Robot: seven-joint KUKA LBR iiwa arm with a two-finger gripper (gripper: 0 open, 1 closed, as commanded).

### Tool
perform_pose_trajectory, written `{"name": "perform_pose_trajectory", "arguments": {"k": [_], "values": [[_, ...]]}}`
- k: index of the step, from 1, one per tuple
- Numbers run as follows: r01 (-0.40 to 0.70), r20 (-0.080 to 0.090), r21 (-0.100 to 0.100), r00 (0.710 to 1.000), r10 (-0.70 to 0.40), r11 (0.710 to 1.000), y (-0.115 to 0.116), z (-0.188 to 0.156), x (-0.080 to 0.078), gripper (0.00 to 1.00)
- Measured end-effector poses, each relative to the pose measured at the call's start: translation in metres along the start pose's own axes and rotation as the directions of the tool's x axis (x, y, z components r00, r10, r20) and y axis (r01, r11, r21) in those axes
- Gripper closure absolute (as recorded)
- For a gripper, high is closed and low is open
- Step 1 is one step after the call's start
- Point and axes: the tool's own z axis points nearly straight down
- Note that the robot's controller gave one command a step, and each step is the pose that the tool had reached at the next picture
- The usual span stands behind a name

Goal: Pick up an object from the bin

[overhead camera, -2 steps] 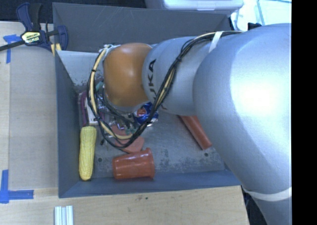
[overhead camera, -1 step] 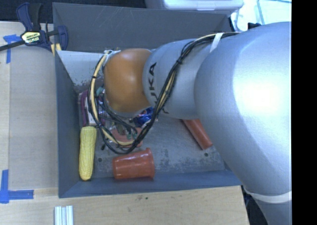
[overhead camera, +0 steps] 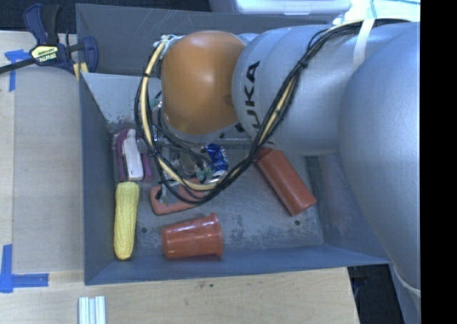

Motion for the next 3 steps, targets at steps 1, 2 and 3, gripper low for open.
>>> {"name": "perform_pose_trajectory", "arguments": {"k": [1,2,3], "values": [[-0.002,-0.002,-0.001,1.000,0.002,1.000,-0.010,-0.029,0.019,0.00],[0.000,0.008,-0.003,1.000,0.000,1.000,-0.017,-0.014,0.019,0.00],[0.261,0.009,-0.001,0.965,-0.261,0.965,0.013,0.042,0.063,0.00]]}}
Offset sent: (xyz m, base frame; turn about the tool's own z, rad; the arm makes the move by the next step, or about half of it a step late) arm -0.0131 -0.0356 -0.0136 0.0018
